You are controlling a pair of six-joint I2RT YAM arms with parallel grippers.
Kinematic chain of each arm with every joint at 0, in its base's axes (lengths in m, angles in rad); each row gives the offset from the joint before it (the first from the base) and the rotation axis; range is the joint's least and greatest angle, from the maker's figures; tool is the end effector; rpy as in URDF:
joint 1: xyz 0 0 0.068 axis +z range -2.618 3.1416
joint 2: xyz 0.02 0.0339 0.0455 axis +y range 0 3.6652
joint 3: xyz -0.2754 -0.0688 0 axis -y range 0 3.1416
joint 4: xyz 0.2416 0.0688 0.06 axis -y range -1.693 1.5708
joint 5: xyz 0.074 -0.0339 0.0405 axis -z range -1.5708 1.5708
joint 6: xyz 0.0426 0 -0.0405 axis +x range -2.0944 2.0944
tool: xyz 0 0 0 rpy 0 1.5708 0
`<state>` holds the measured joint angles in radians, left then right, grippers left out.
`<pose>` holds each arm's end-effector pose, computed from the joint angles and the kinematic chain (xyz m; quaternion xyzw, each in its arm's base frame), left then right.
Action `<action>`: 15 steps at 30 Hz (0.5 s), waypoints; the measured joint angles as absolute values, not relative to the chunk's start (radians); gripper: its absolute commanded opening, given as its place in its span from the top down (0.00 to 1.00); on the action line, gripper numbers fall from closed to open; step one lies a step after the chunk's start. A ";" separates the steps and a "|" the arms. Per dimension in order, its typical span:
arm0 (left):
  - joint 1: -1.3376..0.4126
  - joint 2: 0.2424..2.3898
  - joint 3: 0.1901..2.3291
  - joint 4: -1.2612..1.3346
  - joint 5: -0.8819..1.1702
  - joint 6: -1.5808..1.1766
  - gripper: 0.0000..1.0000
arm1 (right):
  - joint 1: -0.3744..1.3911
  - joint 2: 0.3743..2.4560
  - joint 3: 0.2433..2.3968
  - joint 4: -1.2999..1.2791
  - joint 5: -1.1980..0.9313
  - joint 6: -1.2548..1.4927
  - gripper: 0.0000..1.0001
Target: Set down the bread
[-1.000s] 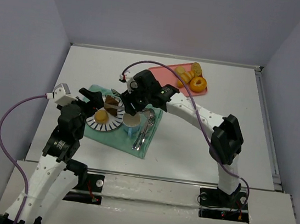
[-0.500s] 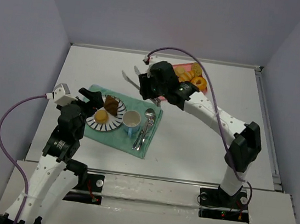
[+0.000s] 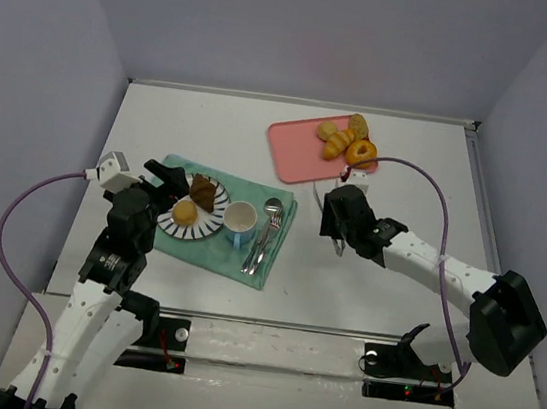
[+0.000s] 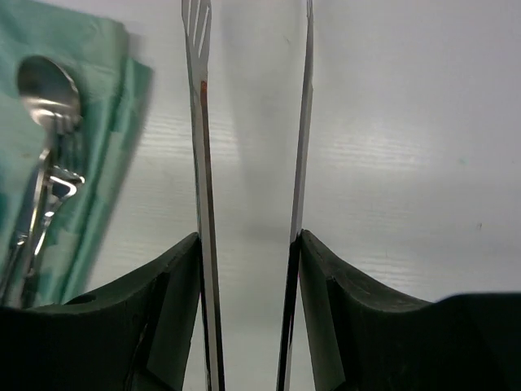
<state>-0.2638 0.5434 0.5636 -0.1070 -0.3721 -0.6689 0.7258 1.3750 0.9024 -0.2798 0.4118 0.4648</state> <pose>0.1371 -0.0210 0.3109 -0.2682 0.6844 -0.1768 0.6545 0.2293 0.1806 0.2498 -0.0362 0.9010 0.0631 0.4277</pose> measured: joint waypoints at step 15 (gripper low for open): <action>-0.264 0.562 0.566 -0.107 -0.367 -0.664 0.01 | 0.726 1.395 0.685 -0.183 0.365 0.603 0.00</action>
